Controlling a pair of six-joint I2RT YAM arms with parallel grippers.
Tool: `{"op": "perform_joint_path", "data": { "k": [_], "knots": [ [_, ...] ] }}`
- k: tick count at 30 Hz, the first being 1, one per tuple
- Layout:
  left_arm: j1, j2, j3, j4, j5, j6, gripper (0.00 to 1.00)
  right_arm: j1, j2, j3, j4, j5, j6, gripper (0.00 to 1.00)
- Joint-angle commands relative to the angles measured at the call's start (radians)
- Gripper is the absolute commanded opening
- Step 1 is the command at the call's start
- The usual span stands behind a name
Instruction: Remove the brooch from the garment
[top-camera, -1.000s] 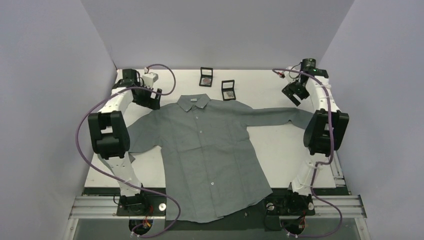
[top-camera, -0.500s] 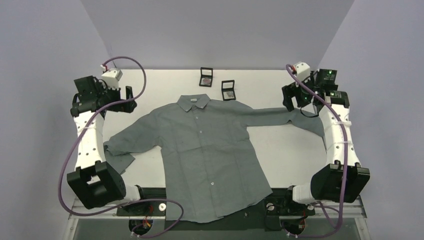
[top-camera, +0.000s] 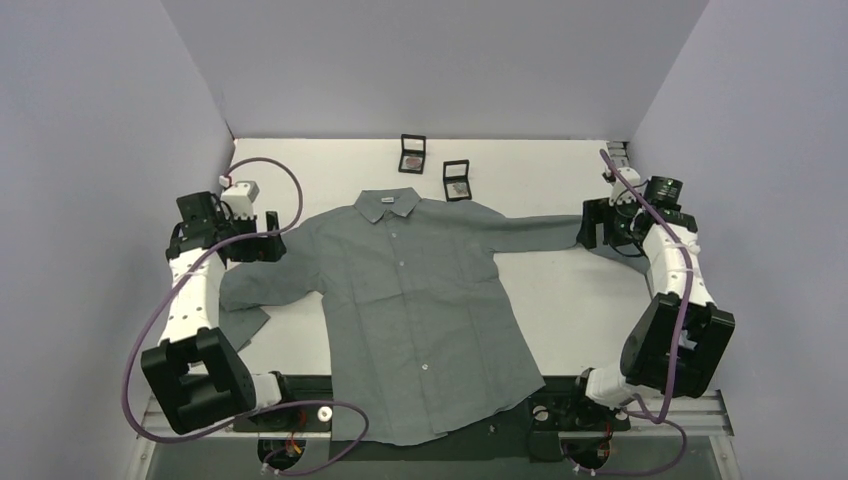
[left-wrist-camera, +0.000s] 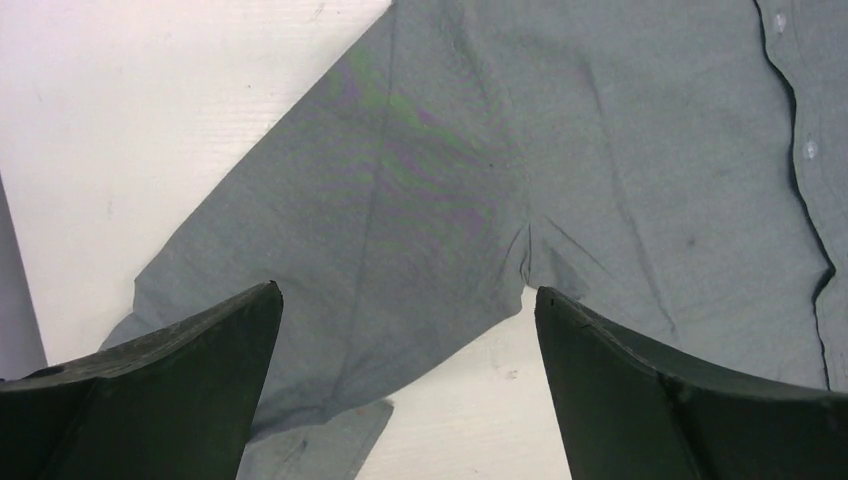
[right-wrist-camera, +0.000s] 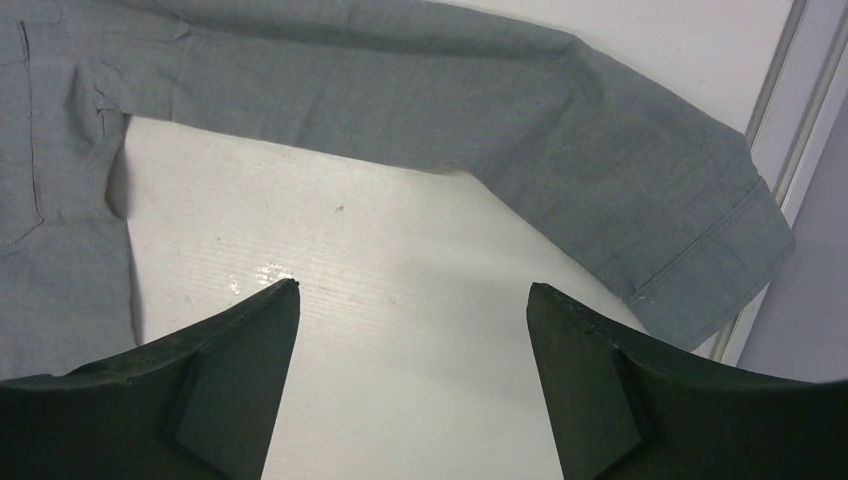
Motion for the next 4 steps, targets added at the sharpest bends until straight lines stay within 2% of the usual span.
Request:
{"op": "perform_joint_path", "data": {
  "k": [1, 4],
  "knots": [
    [0.0, 0.062, 0.054, 0.086, -0.006, -0.053, 0.96, 0.001, -0.001, 0.019, 0.069, -0.018, 0.003, 0.79],
    [0.001, 0.093, 0.088, 0.088, -0.013, -0.054, 0.96, 0.001, 0.003, 0.033, 0.063, -0.007, 0.001, 0.79]
  ]
}}
